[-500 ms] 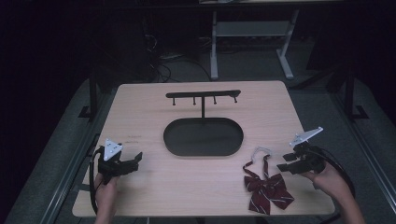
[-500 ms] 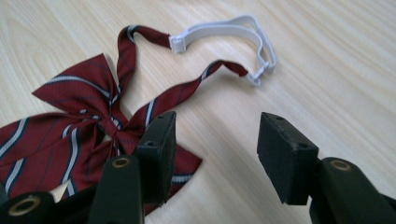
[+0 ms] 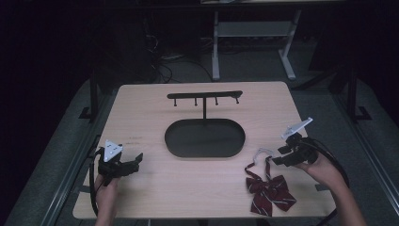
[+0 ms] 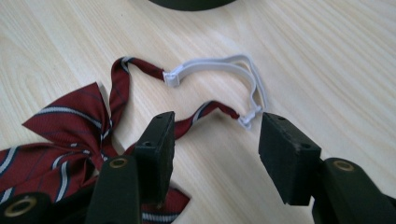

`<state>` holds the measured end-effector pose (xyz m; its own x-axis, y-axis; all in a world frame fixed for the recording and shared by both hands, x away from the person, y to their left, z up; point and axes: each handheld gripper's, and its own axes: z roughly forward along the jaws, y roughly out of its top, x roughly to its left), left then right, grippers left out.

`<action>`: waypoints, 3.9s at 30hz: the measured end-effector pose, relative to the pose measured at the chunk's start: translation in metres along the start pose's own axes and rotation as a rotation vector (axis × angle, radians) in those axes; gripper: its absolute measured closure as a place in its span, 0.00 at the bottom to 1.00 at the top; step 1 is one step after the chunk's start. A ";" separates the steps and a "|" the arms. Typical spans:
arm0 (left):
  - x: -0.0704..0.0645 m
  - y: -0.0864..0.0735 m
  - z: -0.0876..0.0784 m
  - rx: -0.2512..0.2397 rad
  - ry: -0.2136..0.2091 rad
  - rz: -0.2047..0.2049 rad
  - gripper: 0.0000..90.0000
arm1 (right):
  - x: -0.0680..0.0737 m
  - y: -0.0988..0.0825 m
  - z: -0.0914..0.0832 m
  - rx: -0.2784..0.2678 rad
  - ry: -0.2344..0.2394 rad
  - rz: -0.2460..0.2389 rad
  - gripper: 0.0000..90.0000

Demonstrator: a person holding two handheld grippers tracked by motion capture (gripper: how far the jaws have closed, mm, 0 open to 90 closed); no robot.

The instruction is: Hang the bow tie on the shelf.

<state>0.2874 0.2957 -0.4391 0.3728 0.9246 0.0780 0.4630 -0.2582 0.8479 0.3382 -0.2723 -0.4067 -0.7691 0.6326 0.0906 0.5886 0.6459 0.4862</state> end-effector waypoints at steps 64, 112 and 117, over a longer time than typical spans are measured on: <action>0.000 0.000 -0.001 -0.001 0.005 0.000 0.15 | 0.004 0.047 0.024 0.090 0.003 -0.142 0.97; -0.001 0.000 0.000 -0.001 -0.003 0.006 0.15 | 0.077 0.114 -0.040 -0.025 -0.011 -0.389 0.98; -0.002 0.000 0.001 -0.001 -0.005 0.003 0.15 | 0.081 0.122 -0.040 -0.026 -0.006 -0.408 0.98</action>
<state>0.2875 0.2935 -0.4396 0.3784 0.9224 0.0775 0.4612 -0.2604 0.8482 0.3380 -0.1596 -0.3052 -0.9366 0.3295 -0.1189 0.2293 0.8333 0.5030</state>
